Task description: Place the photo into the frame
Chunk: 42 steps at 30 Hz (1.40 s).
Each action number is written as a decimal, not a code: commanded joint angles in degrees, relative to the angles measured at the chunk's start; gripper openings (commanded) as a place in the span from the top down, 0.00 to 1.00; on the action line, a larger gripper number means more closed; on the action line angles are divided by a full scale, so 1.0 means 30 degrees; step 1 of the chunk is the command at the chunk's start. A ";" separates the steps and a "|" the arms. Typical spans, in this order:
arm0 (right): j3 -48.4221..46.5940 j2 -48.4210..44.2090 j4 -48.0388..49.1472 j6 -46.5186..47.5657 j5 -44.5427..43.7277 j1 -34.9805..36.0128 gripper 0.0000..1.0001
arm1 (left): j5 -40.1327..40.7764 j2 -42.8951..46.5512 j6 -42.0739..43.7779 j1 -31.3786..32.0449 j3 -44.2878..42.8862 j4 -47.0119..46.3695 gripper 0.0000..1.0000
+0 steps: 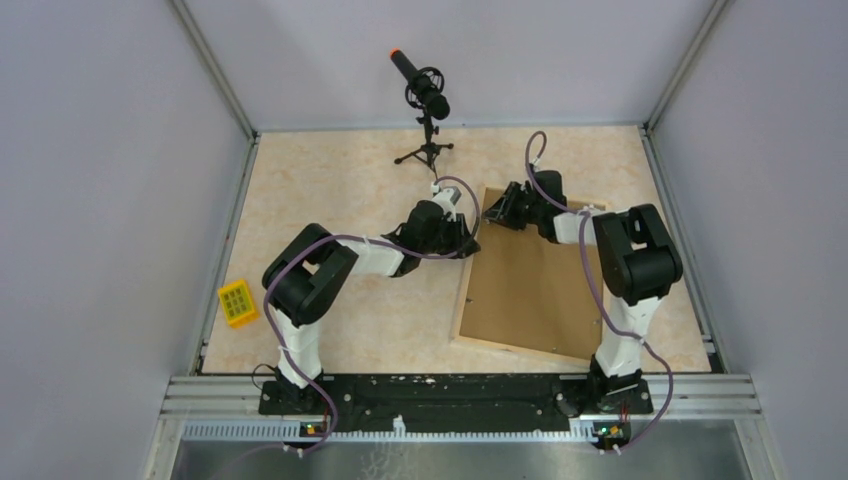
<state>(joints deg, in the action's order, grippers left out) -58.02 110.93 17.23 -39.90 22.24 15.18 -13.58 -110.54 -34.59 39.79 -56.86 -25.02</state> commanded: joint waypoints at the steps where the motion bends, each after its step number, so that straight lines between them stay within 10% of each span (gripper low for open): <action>1: 0.0807 -0.1167 -0.1017 0.0021 -0.0833 -0.0071 0.70 | 0.0606 -0.0902 0.0199 -0.0102 0.0556 0.1257 0.67; 42: 0.1604 0.0689 0.3481 -0.2810 0.0614 -0.0050 0.69 | 0.0371 -0.1034 0.0133 -0.0101 0.0467 0.1232 0.71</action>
<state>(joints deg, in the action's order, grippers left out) -54.26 112.79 27.59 -48.88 25.85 15.09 -13.67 -111.15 -34.83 39.77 -56.86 -26.06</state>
